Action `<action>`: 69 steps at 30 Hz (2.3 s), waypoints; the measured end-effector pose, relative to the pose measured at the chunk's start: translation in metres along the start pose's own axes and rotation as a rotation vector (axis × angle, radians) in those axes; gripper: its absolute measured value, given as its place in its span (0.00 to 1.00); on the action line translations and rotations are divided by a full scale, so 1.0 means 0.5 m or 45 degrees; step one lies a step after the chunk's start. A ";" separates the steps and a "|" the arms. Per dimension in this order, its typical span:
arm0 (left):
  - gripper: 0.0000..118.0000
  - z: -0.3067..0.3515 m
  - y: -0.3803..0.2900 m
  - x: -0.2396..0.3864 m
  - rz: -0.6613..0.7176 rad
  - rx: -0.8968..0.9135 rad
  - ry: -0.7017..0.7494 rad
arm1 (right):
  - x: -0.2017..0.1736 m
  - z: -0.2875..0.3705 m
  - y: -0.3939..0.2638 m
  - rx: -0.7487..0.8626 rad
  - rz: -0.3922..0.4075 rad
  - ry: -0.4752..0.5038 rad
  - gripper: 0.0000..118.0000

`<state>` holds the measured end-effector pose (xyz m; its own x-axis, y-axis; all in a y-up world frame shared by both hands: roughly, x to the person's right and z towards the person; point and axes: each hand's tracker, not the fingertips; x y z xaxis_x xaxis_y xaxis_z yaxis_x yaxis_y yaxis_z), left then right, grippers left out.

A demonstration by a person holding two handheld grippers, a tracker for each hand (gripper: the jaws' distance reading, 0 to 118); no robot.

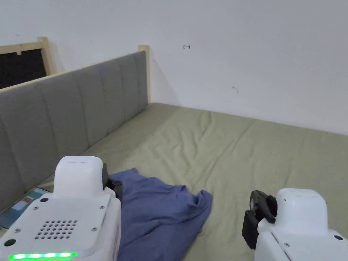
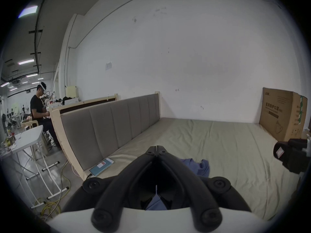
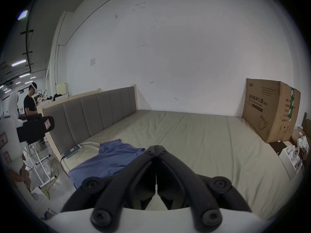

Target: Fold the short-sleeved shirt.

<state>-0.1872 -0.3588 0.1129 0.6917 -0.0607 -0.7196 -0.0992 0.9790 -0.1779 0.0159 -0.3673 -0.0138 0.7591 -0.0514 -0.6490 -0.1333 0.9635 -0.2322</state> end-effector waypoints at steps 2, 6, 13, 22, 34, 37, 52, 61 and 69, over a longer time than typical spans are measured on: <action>0.00 -0.023 -0.019 0.010 -0.039 -0.059 -0.010 | 0.000 -0.007 -0.002 -0.025 0.001 -0.025 0.00; 0.00 -0.102 -0.078 0.027 -0.016 -0.245 -0.090 | 0.014 -0.024 -0.010 -0.069 -0.046 -0.036 0.00; 0.14 -0.309 -0.207 0.053 0.142 -0.626 -0.201 | 0.047 -0.076 -0.049 -0.174 -0.022 -0.097 0.00; 0.89 -0.500 -0.295 0.139 0.028 -0.878 -0.265 | 0.102 -0.138 -0.085 -0.305 -0.062 -0.170 0.00; 0.06 -0.535 -0.341 0.126 0.088 -1.038 -0.165 | 0.138 -0.173 -0.120 -0.429 -0.180 -0.165 0.00; 0.06 -0.543 -0.331 0.105 0.207 -1.075 -0.224 | 0.140 -0.168 -0.121 -0.432 -0.186 -0.166 0.00; 0.06 -0.467 -0.094 0.157 0.405 -0.829 -0.497 | 0.257 -0.079 -0.075 -0.303 -0.330 -0.333 0.00; 0.06 -0.256 0.115 0.490 0.163 -0.562 -1.169 | 0.360 0.044 -0.018 -0.132 -0.437 -0.563 0.00; 0.06 -0.082 0.037 0.758 -0.104 -0.665 -1.503 | 0.475 0.169 -0.009 -0.029 -0.537 -0.816 0.00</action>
<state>0.0437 -0.3719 -0.1907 0.8920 0.3528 0.2826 -0.1076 0.7731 -0.6251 0.2508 -0.3615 -0.1055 0.9687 -0.2446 0.0432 0.2420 0.8901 -0.3863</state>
